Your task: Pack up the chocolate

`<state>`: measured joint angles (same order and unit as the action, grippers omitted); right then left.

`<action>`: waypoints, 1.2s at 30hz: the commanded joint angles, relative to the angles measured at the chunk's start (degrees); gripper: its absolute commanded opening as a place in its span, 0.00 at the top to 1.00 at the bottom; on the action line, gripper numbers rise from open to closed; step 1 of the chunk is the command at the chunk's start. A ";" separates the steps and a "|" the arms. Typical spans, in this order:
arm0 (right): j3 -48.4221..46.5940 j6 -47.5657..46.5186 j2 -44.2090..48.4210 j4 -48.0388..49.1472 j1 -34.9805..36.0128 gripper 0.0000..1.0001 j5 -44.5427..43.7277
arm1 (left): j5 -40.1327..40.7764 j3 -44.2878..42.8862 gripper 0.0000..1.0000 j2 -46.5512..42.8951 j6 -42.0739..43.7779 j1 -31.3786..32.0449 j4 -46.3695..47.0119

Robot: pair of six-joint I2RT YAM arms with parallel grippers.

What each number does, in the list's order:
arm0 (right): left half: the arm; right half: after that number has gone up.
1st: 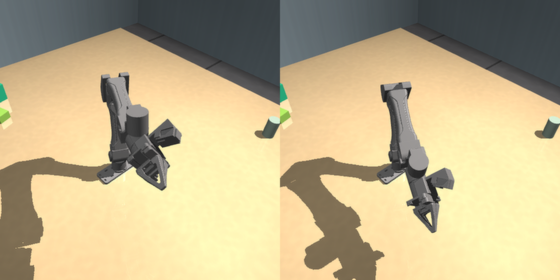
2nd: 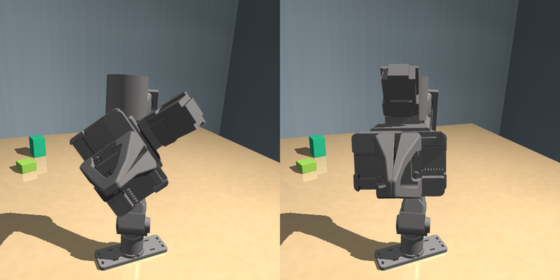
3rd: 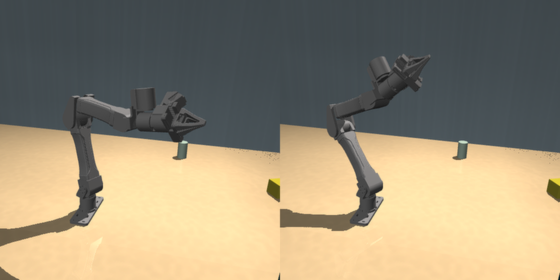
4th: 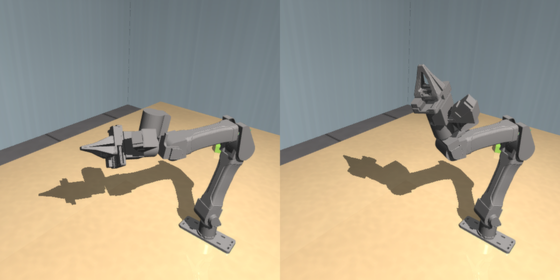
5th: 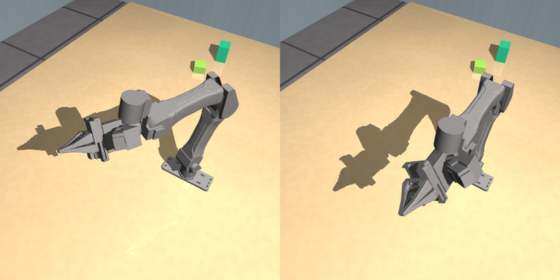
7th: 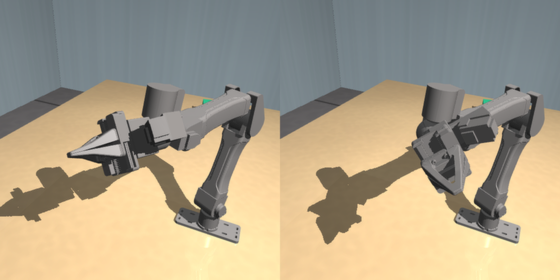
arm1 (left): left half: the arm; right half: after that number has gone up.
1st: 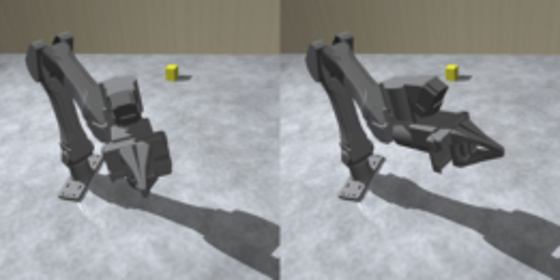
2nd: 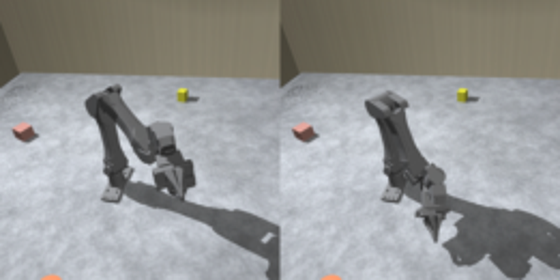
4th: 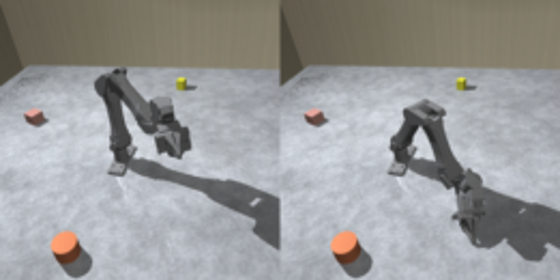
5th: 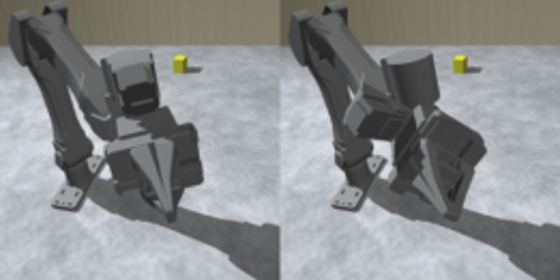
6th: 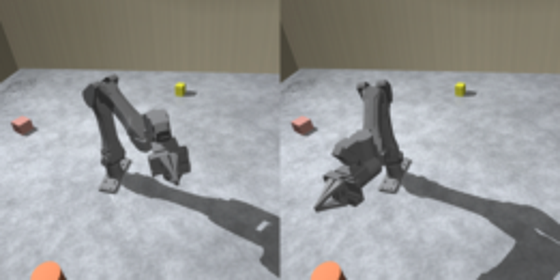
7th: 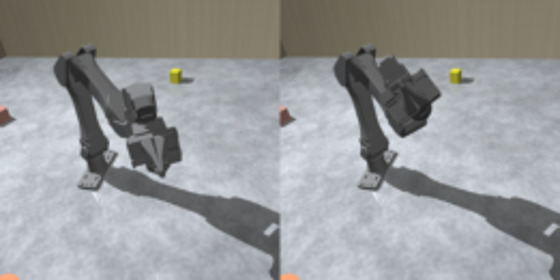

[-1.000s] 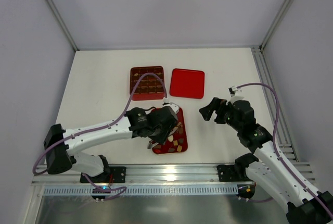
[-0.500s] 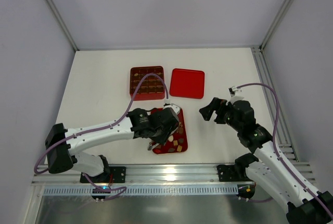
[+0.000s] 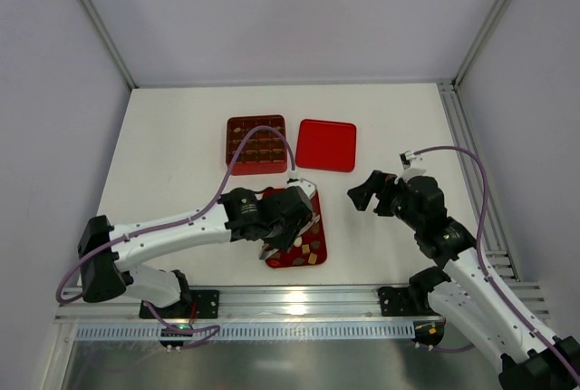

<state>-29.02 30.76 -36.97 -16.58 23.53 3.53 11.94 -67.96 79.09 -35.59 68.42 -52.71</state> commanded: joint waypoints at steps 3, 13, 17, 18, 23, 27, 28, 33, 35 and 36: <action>0.36 0.53 1.11 0.32 0.20 0.00 -0.89 | 1.50 -2.70 0.59 -0.43 -0.53 0.92 -0.38; 0.54 0.70 1.11 0.58 0.20 0.00 -0.63 | 4.41 -2.96 0.58 0.98 -1.85 0.92 -2.31; 0.54 0.61 1.37 0.41 0.20 0.00 -0.72 | 3.00 -2.96 0.58 1.59 -1.58 0.92 -1.87; 0.63 0.61 1.46 0.23 0.20 0.00 -0.72 | 2.91 -2.96 0.58 1.68 -1.58 0.92 -1.70; 0.71 0.61 1.64 0.23 0.20 0.00 -0.81 | 1.77 -3.05 0.58 2.12 -1.32 0.92 -1.34; 0.71 0.61 1.64 0.23 0.20 0.00 -0.89 | 0.54 -2.88 0.58 2.03 -1.23 0.92 -0.73; 0.71 0.61 1.55 0.14 0.20 0.00 -0.89 | 0.54 -2.88 0.58 2.12 -1.23 0.92 -0.64; 0.80 0.61 1.46 0.32 0.20 0.00 -0.81 | 0.71 -2.87 0.58 3.35 -1.23 0.92 -1.34; 0.71 0.61 1.46 0.32 0.20 0.00 -0.81 | 0.71 -2.96 0.58 4.05 -1.14 0.92 -1.52; 0.71 0.61 1.46 0.23 0.11 0.00 -0.81 | 0.80 -2.96 0.57 4.14 -1.14 0.92 -1.69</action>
<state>-28.27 31.00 -36.01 -17.43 23.53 3.53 12.86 -68.69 82.83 -36.07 69.04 -54.72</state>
